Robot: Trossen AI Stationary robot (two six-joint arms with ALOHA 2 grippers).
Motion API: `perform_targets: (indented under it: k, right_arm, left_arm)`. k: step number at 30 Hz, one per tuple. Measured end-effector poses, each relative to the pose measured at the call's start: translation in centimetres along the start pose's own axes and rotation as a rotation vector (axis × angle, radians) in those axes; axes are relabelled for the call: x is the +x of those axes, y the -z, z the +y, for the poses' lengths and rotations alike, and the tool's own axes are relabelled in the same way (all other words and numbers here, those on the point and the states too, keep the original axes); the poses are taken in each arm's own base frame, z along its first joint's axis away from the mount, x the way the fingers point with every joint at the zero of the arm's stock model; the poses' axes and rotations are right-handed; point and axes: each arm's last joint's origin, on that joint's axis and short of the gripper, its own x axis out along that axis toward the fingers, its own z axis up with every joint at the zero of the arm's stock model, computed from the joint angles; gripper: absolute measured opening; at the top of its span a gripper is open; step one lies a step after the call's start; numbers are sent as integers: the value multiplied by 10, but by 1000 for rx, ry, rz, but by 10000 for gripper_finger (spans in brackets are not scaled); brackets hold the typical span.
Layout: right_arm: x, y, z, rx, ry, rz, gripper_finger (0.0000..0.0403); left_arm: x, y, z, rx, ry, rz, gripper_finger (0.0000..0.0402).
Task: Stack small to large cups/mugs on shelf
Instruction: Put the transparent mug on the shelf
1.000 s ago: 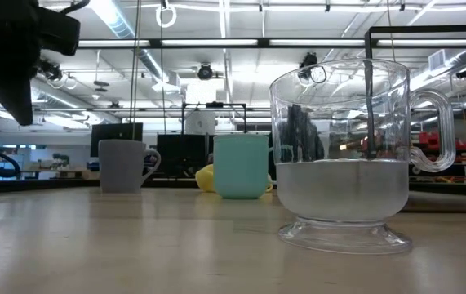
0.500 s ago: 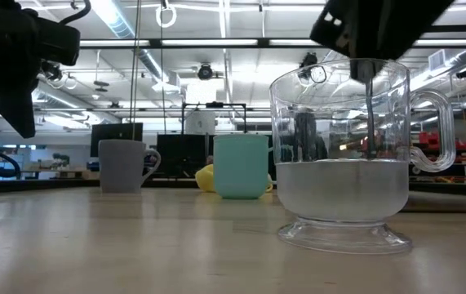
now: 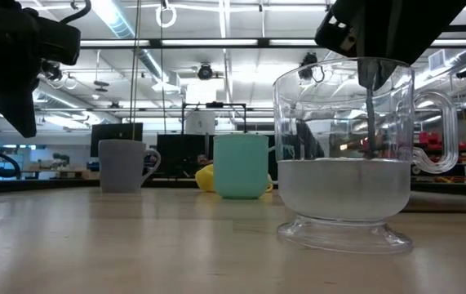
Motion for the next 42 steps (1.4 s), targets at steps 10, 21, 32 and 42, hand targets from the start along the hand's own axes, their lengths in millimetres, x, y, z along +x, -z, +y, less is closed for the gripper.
perform_targets:
  k: [10, 21, 32, 42]
  right_arm:
    - [1, 5, 9, -27, -11, 2, 112]
    - [3, 4, 7, -41, -7, 5, 112]
    - [17, 7, 6, -45, 13, 41, 112]
    - [19, 5, 4, -26, 19, 35, 106]
  left_arm:
    - [0, 0, 0, 0, -1, 0, 84]
    - [0, 0, 0, -3, 1, -1, 83]
    - [0, 0, 0, -2, 1, -1, 79]
    - [0, 0, 0, 10, -1, -7, 84]
